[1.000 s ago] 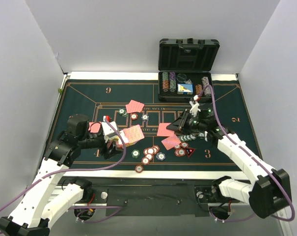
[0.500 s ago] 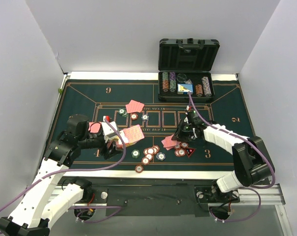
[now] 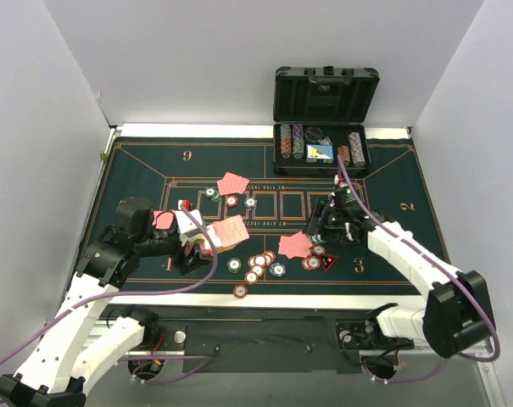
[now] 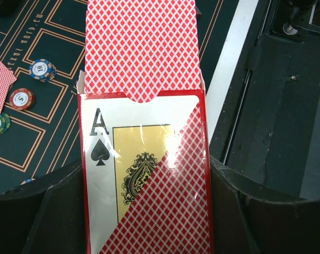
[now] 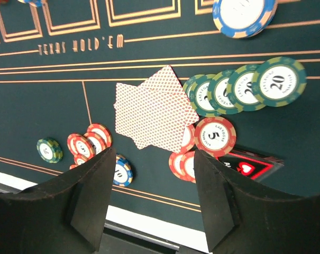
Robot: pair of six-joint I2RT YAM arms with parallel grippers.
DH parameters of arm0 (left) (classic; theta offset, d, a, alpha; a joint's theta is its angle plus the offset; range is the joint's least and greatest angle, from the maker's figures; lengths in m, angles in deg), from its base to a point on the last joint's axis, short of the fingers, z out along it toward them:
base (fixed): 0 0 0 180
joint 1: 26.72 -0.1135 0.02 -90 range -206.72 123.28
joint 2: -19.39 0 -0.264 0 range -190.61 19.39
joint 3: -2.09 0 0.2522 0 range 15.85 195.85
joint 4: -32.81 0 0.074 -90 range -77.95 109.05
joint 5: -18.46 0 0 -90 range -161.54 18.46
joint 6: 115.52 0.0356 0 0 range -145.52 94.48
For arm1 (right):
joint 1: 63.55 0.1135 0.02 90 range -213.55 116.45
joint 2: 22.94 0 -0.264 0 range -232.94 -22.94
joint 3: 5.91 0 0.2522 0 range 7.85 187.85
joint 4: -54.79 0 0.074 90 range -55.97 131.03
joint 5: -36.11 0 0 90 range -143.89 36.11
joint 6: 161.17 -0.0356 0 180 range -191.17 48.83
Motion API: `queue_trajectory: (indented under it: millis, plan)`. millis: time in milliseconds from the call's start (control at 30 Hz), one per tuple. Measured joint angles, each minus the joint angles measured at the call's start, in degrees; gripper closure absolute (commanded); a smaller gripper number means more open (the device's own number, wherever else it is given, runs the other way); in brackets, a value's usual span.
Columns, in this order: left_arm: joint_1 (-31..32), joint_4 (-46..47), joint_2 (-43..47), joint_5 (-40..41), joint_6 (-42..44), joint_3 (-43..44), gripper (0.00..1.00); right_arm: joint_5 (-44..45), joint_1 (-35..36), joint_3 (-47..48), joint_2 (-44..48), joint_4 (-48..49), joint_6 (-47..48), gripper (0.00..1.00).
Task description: Distribute texas hold em gaming equipment
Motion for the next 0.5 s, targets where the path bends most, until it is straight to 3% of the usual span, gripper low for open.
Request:
queue_trajectory:
  millis: [267, 367, 500]
  plan:
    - [0.0, 0.1, 0.0, 0.0, 0.0, 0.0, 1.0, -0.5, 2.1, 6.1, 11.6, -5.4, -1.0, 0.25]
    - [0.0, 0.2, -0.1, 0.0, 0.0, 0.0, 1.0, -5.8, 6.3, 9.7, 13.0, -3.1, -3.9, 0.15]
    - [0.0, 0.3, -0.2, 0.0, 0.0, 0.0, 1.0, -12.2, 12.7, 13.0, 11.6, 4.3, -9.3, 0.09]
